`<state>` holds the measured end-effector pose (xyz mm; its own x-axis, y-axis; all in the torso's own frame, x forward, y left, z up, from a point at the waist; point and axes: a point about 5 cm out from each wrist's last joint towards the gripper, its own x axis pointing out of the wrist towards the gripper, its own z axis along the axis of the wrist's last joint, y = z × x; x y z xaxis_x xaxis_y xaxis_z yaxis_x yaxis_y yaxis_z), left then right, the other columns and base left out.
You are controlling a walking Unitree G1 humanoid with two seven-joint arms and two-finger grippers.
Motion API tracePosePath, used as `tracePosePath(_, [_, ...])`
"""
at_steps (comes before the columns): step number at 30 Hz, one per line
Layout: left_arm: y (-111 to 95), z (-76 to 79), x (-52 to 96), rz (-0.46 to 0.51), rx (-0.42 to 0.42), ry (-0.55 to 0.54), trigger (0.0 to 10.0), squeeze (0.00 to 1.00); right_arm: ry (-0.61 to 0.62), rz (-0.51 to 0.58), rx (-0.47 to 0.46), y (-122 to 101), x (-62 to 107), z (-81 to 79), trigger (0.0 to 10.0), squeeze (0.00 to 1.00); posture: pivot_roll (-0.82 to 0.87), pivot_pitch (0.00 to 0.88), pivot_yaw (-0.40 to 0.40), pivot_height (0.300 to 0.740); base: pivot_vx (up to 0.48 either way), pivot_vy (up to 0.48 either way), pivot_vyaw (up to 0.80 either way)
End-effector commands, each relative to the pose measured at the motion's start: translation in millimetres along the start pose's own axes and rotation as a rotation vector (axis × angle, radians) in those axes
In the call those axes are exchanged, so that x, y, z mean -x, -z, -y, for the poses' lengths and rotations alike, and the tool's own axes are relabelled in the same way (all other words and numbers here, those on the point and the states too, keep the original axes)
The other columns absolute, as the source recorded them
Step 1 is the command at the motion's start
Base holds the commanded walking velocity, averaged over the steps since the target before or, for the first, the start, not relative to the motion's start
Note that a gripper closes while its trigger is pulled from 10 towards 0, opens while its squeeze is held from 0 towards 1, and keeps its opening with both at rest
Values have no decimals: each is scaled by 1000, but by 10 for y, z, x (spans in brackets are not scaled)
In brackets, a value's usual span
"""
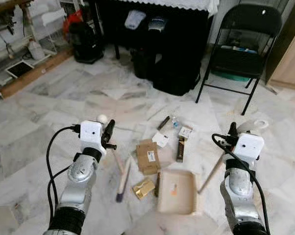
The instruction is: Sweep floor
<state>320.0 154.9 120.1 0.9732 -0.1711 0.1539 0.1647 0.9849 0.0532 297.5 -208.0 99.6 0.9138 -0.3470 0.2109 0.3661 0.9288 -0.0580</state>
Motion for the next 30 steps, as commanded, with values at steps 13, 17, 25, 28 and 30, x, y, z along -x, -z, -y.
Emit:
tracePosePath(13, [-94, 22, -30, 44, -4, 9, 10000, 0, 19, 8, 25, -3, 85, 121, 10000, 0, -3, 80, 56, 740, 45, 0, 0])
tracePosePath(17, [-93, 19, -27, 42, -4, 10, 10000, 0, 25, -12, 43, 54, 142, 169, 10000, 0, -5, 83, 57, 740, 0, 0, 0])
tracePosePath(25, [-90, -1, -22, 37, -13, 6, 10000, 0, 45, -44, 79, 143, 179, 274, 10000, 0, -3, 87, 60, 740, 0, 0, 0])
tracePosePath(28, [-88, -8, -19, 35, -13, 6, 10000, 0, 35, -37, 127, 154, 166, 290, 10000, 0, -3, 88, 61, 740, 0, 0, 0])
tracePosePath(30, [-89, -9, -17, 35, -14, 7, 10000, 0, 32, -34, 142, 157, 167, 292, 10000, 0, -1, 90, 63, 740, 0, 0, 0])
